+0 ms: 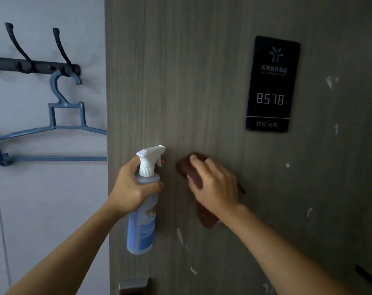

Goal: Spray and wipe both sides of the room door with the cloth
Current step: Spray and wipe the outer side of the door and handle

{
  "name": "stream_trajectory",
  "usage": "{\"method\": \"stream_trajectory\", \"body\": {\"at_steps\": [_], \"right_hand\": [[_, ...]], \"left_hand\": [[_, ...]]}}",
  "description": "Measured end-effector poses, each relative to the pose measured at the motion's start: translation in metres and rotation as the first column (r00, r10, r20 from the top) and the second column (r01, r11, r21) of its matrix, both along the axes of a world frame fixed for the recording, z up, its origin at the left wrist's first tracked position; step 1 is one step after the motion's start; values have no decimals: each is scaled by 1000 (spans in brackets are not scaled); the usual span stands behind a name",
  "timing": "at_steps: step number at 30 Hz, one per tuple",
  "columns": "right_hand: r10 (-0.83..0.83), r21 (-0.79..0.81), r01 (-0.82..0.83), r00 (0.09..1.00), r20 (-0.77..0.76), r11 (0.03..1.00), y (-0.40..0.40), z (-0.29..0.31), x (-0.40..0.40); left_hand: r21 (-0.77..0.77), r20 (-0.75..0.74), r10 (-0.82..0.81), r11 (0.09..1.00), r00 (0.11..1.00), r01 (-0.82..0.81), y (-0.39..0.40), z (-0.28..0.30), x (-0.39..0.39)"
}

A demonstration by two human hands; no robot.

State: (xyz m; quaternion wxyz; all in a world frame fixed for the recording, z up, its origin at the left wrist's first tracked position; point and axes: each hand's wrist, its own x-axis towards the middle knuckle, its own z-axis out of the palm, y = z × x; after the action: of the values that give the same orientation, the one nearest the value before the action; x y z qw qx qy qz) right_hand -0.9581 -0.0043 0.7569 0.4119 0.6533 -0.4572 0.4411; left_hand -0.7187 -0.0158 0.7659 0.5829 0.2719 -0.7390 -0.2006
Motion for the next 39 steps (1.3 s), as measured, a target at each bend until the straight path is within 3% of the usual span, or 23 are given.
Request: {"method": "stream_trajectory", "body": {"at_steps": [2,7,9,15,19,25,31,39], "right_hand": [[4,33,-1,995,-103,999,1,-6,-7],[-88,-20,95,974,208,995,5,22,-33],[-99,4,101,962,253,995,10,25,-42],[-115,121,84,955,274,989,23,15,-86],[-169,285,92,951,260,954,35,17,-103],[-118,404,18,967,224,915,58,41,-116],[-180,162,124,897,403,979,75,67,-167],[-273,-40,335,824,496,941,90,130,-232]], "left_hand": [[2,-2,8,1000,1000,-8,1,0,-1],[24,-20,24,999,999,-24,8,11,-20],[8,-47,24,1000,999,-23,17,18,-37],[-63,-98,-114,992,989,108,46,46,-112],[-69,-124,-254,967,959,247,60,69,-158],[-98,-99,-320,945,942,311,57,103,-214],[-84,-80,-430,902,899,424,49,145,-248],[-71,-86,-491,871,867,486,33,174,-292]]}}
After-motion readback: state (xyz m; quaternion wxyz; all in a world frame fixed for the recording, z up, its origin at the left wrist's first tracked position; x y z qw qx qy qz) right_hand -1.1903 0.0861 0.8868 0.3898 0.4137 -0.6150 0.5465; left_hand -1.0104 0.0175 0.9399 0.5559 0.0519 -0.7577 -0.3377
